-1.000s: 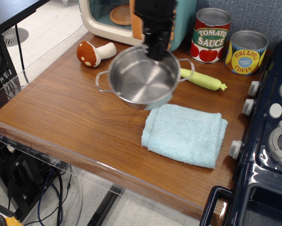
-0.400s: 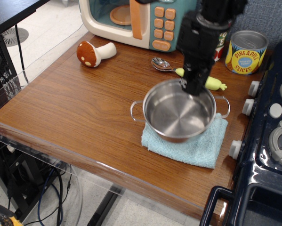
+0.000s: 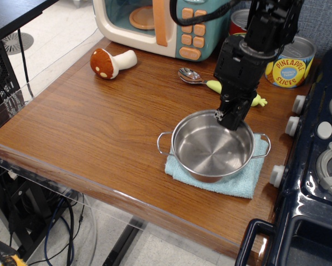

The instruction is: Place the silver pot on top of the blue rag.

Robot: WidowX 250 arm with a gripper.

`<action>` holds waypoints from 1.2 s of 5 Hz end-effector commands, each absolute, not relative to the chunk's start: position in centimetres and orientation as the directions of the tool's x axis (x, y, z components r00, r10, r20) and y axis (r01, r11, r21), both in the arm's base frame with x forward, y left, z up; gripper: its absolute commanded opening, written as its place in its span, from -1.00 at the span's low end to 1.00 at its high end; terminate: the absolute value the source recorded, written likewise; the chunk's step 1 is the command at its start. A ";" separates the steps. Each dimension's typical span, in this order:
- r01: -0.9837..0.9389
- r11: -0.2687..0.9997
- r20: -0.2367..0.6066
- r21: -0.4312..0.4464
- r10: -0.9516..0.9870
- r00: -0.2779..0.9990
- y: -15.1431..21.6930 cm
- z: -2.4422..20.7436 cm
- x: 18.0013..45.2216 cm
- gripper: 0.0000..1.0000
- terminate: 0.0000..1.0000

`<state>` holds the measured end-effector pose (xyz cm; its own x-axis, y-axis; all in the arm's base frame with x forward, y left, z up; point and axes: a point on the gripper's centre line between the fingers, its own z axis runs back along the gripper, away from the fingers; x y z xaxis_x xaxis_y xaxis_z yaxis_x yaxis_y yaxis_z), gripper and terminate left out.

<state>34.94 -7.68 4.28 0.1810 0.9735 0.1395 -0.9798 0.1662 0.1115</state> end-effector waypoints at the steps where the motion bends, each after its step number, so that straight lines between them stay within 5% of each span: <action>1: -0.985 0.142 0.130 0.101 0.979 0.154 -7.8 5.9 35.0 1.00 -1.00; 4: -0.991 0.121 0.081 0.050 0.989 0.125 -7.0 8.5 35.2 1.00 -1.00; 6: -0.979 0.175 0.063 -0.100 0.984 0.169 -6.6 12.9 35.1 1.00 -1.00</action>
<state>35.85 -6.95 10.37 0.1824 0.9810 0.0666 -0.9819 0.1852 -0.0399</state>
